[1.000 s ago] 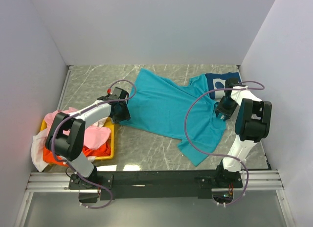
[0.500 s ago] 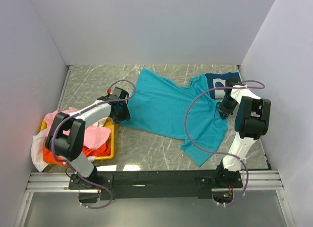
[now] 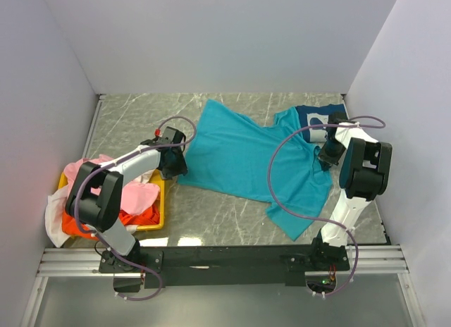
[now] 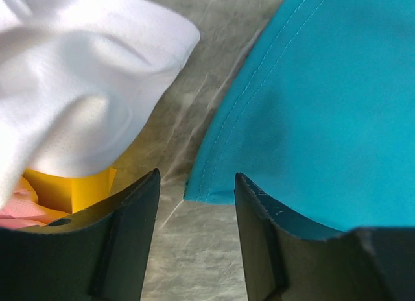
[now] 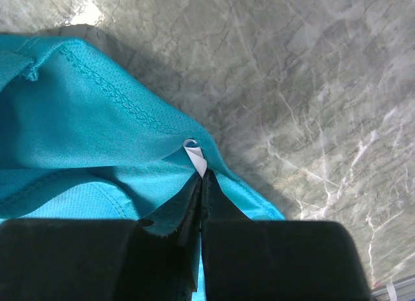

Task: Fold and stack the t-shirts
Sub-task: Flatten the tshirt out

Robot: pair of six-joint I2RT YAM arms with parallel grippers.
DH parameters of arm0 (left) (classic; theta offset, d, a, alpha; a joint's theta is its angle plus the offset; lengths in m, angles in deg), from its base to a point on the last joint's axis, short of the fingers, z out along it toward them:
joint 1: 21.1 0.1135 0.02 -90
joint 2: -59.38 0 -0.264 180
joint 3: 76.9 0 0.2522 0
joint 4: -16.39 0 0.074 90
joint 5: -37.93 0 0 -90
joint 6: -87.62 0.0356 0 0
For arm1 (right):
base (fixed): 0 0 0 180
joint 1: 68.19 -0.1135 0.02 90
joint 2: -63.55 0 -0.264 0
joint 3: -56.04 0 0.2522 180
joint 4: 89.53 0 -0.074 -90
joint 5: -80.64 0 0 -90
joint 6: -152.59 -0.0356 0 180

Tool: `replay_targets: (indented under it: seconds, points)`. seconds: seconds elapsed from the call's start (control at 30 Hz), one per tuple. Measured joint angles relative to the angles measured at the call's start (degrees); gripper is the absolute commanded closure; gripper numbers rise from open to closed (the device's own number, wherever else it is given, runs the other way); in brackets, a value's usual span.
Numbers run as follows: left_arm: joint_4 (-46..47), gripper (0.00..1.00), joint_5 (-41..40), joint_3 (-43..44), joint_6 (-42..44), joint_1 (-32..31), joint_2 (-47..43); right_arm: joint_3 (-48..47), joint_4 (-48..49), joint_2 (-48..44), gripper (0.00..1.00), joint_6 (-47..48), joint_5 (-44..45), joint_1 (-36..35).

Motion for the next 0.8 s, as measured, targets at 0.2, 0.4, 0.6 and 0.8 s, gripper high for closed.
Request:
replay_targets:
  seconds: [0.2,0.4,0.6,0.8]
  points:
    - [0.3,0.48,1.7,-2.1,0.0,-0.9,0.0,-0.4,-0.2,0.3,0.98,0.0,0.0,0.1]
    - [0.3,0.52,2.5,-3.3,0.0,-1.5,0.1,-0.4,-0.2,0.3,0.98,0.0,0.0,0.1]
    - [0.3,0.6,2.2,-3.0,0.0,-1.4,0.9,-0.4,-0.2,0.3,0.98,0.0,-0.1,0.2]
    - [0.8,0.75,1.8,-2.6,0.1,-1.4,1.6,-0.4,-0.2,0.3,0.98,0.0,-0.1,0.2]
